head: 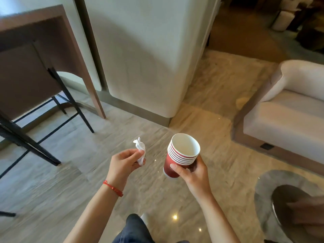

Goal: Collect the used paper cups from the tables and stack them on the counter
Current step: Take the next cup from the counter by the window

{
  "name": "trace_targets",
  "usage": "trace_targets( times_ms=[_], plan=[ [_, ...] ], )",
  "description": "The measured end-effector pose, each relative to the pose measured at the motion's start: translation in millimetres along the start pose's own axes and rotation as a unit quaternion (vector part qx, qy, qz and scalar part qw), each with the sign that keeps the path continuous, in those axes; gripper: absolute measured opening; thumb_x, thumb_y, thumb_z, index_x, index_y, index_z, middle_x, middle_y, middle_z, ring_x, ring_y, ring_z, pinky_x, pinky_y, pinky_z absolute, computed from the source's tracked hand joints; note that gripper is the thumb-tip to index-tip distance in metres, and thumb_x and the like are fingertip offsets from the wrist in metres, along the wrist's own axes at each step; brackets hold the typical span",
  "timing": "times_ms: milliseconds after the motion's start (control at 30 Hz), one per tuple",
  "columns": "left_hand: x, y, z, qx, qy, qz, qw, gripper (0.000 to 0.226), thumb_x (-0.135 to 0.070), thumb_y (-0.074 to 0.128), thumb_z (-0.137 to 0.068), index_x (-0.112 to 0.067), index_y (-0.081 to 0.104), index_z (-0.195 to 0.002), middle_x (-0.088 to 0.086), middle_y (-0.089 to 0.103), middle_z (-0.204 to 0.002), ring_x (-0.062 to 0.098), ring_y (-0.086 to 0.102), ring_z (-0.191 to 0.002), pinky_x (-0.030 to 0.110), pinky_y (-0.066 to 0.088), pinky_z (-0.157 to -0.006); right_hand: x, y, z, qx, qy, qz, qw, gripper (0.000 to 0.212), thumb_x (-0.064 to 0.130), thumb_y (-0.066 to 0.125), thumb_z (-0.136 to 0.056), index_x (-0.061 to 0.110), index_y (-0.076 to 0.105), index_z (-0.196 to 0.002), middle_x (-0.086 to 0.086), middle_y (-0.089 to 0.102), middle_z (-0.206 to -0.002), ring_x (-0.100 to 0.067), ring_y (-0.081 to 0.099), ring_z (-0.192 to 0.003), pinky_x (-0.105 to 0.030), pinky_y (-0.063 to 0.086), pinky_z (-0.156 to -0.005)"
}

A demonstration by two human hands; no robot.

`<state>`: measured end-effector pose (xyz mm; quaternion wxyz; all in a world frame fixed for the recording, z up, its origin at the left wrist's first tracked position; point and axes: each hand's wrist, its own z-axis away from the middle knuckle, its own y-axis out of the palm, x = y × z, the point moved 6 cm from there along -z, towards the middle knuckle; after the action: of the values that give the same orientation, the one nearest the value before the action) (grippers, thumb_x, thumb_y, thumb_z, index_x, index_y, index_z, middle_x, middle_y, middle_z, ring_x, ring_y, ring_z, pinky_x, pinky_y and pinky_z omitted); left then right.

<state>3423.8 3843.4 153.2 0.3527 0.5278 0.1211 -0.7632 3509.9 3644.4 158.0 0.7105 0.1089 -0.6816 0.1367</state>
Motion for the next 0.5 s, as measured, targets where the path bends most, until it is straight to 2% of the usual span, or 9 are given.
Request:
trace_targets(
  times_ms=[233,500],
  plan=[
    [-42.9,-32.8,-64.7,-0.074,0.018,0.038,0.996,0.010,-0.007,0.066,-0.081,-0.002,0.070,-0.073,0.012,0.065,-0.069,0.015,0.064,-0.058,0.023,0.058,-0.062,8.3,65.5,-87.7,0.081,-0.004,0.006,0.997,0.067,0.039,0.084,-0.051,0.022,0.059,-0.112,0.006,0.070,-0.105,-0.010,0.065,-0.100,-0.019,0.052,-0.080],
    [-58.9,-103.6,-101.9,-0.241,0.041,0.103,0.964,0.007,-0.007,0.067,-0.080,-0.006,0.070,-0.073,0.011,0.067,-0.069,0.014,0.065,-0.059,0.023,0.057,-0.061,-3.8,180.7,-170.9,0.261,0.014,0.017,0.965,0.072,0.038,0.086,-0.048,0.020,0.059,-0.112,0.007,0.071,-0.101,-0.007,0.066,-0.095,-0.015,0.051,-0.074]
  ],
)
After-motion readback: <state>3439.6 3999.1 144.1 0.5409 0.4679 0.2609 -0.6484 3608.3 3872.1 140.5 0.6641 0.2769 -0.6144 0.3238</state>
